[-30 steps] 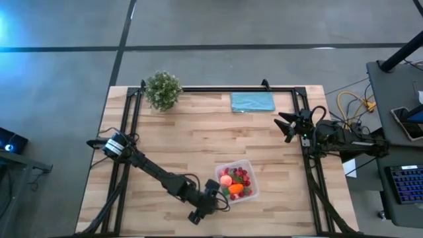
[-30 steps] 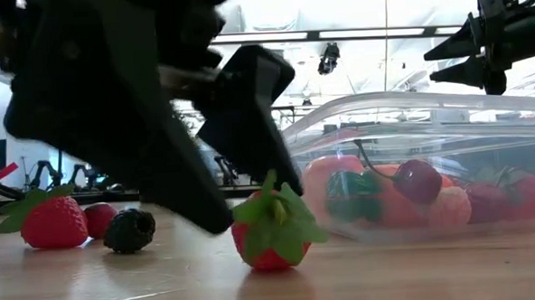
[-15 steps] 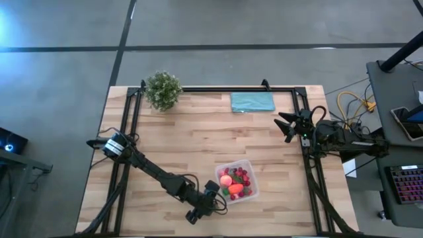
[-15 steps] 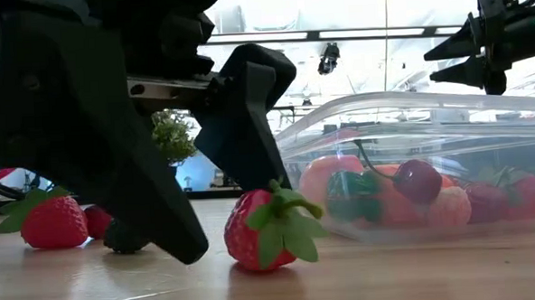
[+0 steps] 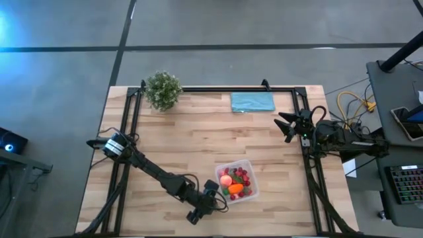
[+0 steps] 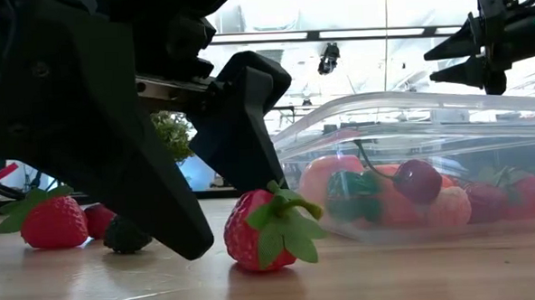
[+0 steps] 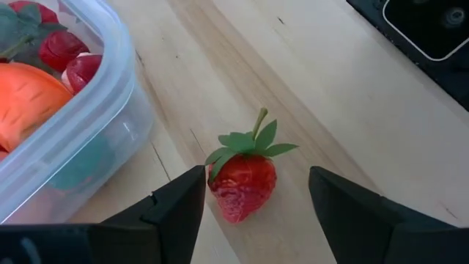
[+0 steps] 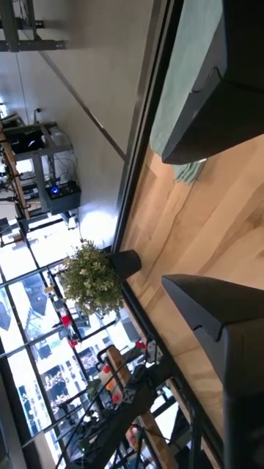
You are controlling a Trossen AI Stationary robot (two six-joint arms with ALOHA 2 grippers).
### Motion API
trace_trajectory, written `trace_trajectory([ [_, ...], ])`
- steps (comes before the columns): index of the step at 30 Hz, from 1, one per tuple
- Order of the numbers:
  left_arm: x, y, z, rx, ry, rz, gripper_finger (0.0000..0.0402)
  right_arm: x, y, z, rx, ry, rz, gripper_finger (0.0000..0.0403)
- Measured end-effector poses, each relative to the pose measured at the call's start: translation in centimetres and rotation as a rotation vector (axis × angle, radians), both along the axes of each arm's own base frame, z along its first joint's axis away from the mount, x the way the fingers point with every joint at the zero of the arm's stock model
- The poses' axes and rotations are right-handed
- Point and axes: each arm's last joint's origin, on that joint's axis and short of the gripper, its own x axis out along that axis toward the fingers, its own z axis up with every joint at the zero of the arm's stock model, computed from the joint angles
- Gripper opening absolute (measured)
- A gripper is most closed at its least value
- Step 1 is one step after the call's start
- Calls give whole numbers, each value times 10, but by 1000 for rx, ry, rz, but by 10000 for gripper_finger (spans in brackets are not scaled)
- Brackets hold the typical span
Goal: Pick and placing Produce into tupperware
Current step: Put the red strawberry into the transparent container
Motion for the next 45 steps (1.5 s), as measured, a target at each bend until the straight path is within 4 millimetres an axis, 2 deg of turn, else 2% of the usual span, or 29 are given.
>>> trace_trajectory([
  [9, 2, 3, 0, 3, -1, 10, 170, 0, 0, 0, 0, 0, 0, 250],
  [12, 2, 4, 0, 3, -1, 12, 162, 0, 0, 0, 0, 0, 0, 247],
  [45, 5, 11, 0, 4, 0, 33, 160, 0, 0, 0, 0, 0, 0, 244],
])
